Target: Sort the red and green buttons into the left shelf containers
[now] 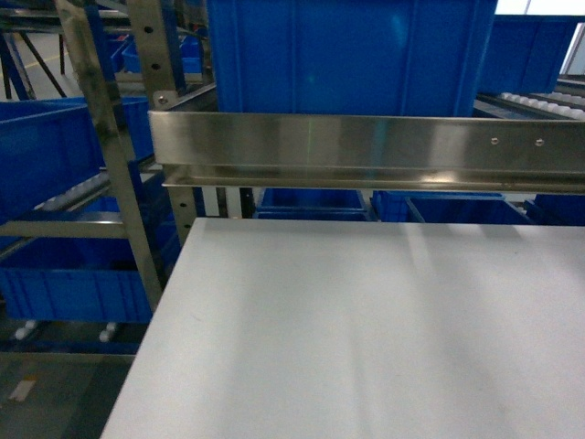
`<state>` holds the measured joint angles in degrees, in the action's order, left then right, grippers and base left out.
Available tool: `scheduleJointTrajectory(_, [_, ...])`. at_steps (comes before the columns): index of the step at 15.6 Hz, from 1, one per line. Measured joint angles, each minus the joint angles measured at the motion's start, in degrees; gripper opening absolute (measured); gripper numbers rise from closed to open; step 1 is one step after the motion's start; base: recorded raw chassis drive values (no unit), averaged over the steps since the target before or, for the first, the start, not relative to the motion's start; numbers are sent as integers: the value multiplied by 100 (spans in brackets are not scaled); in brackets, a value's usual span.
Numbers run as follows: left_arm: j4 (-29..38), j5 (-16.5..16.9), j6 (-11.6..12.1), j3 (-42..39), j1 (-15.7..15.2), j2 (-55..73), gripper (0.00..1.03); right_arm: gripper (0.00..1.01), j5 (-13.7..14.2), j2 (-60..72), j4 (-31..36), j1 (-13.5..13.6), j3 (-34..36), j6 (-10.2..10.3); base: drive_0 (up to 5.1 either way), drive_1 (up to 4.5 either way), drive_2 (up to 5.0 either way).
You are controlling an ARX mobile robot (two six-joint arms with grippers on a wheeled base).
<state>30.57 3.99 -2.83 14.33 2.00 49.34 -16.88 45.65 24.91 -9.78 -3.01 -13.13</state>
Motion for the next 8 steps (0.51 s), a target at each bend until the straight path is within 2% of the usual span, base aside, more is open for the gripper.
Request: scheduleJointTrajectory(8, [-4, -7, 0, 0, -4, 0, 29, 27, 0, 0, -4, 0, 0, 0, -501, 244, 244])
